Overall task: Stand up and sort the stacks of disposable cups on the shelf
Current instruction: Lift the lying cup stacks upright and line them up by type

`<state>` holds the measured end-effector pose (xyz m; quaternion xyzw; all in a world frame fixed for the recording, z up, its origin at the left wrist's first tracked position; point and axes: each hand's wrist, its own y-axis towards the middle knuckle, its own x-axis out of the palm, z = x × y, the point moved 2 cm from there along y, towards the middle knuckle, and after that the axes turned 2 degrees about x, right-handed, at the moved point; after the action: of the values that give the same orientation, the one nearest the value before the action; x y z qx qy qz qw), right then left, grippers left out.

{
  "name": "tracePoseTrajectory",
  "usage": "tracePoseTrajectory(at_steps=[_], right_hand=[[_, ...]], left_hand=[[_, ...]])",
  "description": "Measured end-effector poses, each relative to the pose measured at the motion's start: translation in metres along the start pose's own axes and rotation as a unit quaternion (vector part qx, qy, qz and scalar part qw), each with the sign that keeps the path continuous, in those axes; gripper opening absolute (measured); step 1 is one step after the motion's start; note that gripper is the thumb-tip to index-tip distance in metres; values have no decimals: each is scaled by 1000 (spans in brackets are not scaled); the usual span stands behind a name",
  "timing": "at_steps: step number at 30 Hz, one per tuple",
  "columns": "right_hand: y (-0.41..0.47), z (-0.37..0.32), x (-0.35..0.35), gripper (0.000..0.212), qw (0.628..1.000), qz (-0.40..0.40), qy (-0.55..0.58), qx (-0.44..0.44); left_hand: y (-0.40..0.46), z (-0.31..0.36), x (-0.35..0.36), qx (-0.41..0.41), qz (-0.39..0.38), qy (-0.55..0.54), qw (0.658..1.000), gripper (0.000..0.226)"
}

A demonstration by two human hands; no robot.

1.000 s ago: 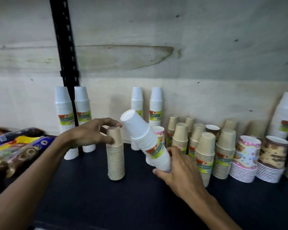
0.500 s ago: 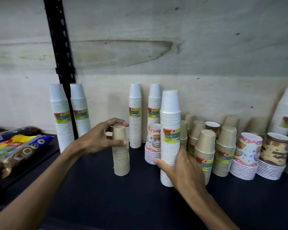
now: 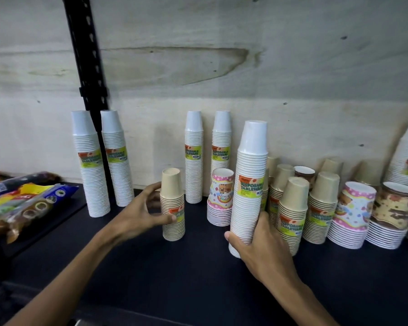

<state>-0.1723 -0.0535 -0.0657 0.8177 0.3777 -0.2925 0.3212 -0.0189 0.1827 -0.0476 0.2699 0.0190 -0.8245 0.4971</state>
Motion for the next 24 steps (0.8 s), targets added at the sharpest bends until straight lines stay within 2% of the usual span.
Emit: tracePoseTrajectory(at_steps=[3, 6, 8, 12, 18, 24], right_hand=[[-4, 4, 2, 64, 1000, -18, 4, 3], [-7, 6, 2, 62, 1000, -27, 7, 2], [-6, 7, 2, 63, 1000, -28, 4, 2], [-3, 4, 1, 65, 1000, -26, -6, 7], [3, -2, 4, 65, 999, -23, -16, 15], [5, -2, 5, 69, 1000, -16, -20, 12]], left_hand=[[-7, -4, 7, 3, -13, -25, 1000, 93], [-10, -13, 14, -2, 19, 24, 1000, 95], [-10, -17, 16, -3, 34, 18, 999, 89], [-7, -20, 17, -3, 15, -25, 1000, 82], [1, -27, 21, -1, 25, -6, 1000, 75], [10, -32, 30, -2, 16, -33, 999, 72]])
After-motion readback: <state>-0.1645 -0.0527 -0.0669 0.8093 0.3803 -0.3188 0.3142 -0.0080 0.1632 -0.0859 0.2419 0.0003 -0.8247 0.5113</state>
